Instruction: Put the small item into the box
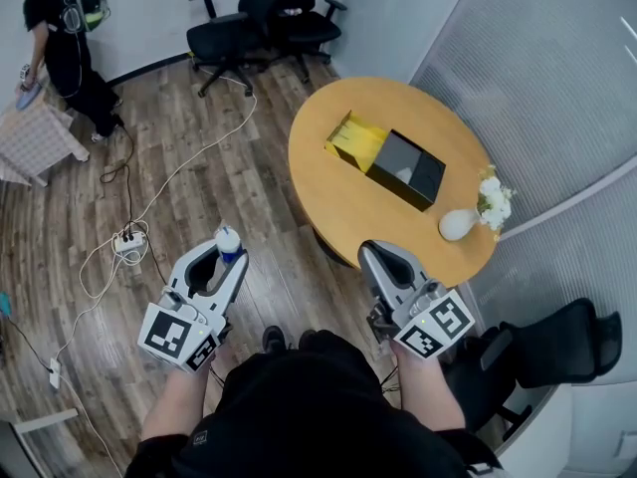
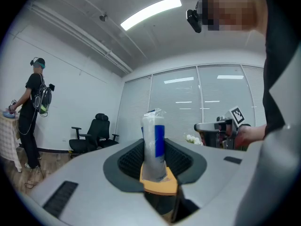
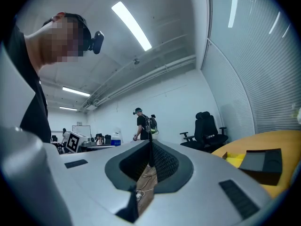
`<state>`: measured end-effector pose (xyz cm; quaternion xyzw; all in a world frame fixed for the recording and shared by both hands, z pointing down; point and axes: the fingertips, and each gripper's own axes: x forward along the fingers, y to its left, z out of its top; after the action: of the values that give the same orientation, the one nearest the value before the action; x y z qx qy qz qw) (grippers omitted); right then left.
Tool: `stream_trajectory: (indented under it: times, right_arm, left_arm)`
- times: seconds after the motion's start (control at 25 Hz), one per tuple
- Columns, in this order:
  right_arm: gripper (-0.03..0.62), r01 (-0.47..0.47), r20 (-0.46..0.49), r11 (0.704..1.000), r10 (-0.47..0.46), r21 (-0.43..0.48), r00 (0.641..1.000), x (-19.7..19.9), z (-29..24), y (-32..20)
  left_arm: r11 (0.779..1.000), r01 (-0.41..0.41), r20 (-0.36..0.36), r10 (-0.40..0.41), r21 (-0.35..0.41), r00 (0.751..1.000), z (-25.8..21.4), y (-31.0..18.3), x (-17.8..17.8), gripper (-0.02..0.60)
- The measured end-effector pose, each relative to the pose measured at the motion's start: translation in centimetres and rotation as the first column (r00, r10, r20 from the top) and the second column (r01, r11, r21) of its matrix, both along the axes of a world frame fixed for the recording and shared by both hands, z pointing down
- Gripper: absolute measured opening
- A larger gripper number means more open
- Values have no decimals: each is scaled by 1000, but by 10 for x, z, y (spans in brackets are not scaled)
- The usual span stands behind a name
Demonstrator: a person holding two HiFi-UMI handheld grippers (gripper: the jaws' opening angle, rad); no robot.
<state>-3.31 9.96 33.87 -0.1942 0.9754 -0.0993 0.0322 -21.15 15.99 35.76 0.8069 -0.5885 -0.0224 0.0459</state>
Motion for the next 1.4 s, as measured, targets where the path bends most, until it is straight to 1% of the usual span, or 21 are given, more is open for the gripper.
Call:
stream_trajectory:
  times: [0.2, 0.44, 0.56, 0.68, 0.84, 0.96, 1.04, 1.2, 1.4]
  right_arm:
    - [38, -7, -1, 1000, 7, -6, 1000, 0, 3, -22]
    - [40, 3, 33, 999, -2, -46, 999, 6, 18, -71]
    - [40, 17, 30, 998, -15, -58, 999, 8, 22, -102]
    - [40, 16, 21, 999, -15, -52, 1000, 15, 26, -137]
    - [40, 4, 27, 998, -2, -70, 1000, 35, 39, -185]
    - [40, 5, 44, 998, -2, -64, 999, 49, 40, -215]
    - [40, 10, 54, 998, -7, -56, 999, 55, 37, -228]
    - [40, 3, 62, 998, 0, -58, 998, 63, 37, -247]
    - [40, -15, 63, 997, 20, -76, 998, 67, 41, -259]
  left_arm:
    - [1000, -11, -12, 10, -9, 1000, 4, -24, 0, 133]
    - [999, 7, -2, -7, -35, 1000, 14, -68, 1, 133]
    - [999, 5, -8, -6, -48, 1000, 18, -101, 5, 133]
    - [998, -6, -18, 4, -65, 1000, 17, -141, 15, 133]
    - [997, -15, 1, 15, -74, 1000, 17, -192, 33, 133]
    - [997, -27, 21, 28, -67, 999, 14, -224, 49, 133]
    - [998, -35, 35, 37, -61, 999, 11, -239, 58, 133]
    - [997, -46, 38, 48, -59, 998, 6, -263, 69, 133]
    - [994, -75, 42, 78, -74, 996, 9, -289, 73, 133]
